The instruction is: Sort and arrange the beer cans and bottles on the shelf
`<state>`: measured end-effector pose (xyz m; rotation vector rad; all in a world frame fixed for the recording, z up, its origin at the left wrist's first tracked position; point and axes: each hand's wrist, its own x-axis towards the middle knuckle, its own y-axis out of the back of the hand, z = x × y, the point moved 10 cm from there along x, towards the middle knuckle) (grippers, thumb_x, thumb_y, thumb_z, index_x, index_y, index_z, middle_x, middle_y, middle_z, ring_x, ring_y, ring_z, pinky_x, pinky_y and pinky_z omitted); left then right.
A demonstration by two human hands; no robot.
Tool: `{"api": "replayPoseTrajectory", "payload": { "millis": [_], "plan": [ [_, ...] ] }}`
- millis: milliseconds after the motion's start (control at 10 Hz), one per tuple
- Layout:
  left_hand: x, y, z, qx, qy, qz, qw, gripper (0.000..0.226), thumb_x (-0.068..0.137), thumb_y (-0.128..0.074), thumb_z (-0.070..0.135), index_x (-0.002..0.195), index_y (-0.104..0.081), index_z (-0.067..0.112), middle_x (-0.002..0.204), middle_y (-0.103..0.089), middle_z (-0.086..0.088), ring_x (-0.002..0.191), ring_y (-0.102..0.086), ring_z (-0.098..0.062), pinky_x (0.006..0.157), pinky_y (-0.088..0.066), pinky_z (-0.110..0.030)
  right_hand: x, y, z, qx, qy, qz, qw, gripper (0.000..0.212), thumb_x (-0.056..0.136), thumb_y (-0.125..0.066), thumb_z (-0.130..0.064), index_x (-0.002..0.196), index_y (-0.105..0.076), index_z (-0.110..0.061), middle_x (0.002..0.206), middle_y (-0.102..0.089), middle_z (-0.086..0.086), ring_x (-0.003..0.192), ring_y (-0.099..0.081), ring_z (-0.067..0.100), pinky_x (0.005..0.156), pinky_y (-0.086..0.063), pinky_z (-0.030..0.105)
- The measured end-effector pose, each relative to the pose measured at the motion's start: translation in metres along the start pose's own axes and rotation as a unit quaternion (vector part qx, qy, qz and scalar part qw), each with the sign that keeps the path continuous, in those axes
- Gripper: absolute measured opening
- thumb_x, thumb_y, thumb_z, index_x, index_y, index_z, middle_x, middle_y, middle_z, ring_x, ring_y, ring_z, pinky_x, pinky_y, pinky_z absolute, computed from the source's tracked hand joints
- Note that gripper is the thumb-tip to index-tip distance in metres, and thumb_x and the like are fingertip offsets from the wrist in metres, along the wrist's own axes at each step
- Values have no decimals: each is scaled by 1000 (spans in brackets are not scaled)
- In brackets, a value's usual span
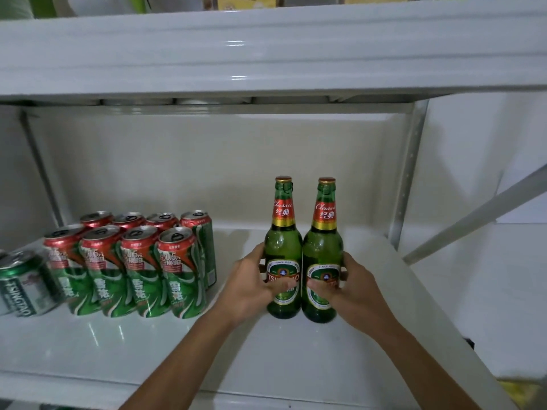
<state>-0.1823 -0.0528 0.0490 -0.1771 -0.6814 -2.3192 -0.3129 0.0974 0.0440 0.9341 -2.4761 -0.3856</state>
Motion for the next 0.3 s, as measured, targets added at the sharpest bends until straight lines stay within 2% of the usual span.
{"api": "replayPoseTrajectory", "payload": {
  "millis": [100, 200, 300],
  "plan": [
    [-1, 0, -4, -11, 4, 0, 1000, 71, 76, -90, 21, 138, -56, 25, 118, -72, 13, 98, -67, 11, 81, -56, -12, -4, -3, -1, 9, -3, 0, 1000, 47, 81, -85, -23, 103, -52, -47, 101, -65, -26, 84, -63, -14, 63, -47, 1],
    [-5, 5, 2, 1, 6, -8, 1000, 76, 74, -92, 23, 140, -56, 26, 118, -72, 16, 101, -70, 3, 93, -59, -28, -9, -3, -5, 17, 0, -15, 1000, 54, 81, -85, -24, 111, -48, -48, 104, -63, -28, 84, -59, -27, 64, -45, -2],
    [-5, 16, 22, 37, -14, -4, 999, 85, 74, -91, 27, 148, -49, 27, 127, -65, 19, 115, -62, -3, 105, -53, -37, -15, 4, -21, 32, 12, -17, 999, 58, 81, -85, -25, 114, -46, -52, 109, -61, -30, 89, -58, -26, 71, -48, 1]
  ]
}}
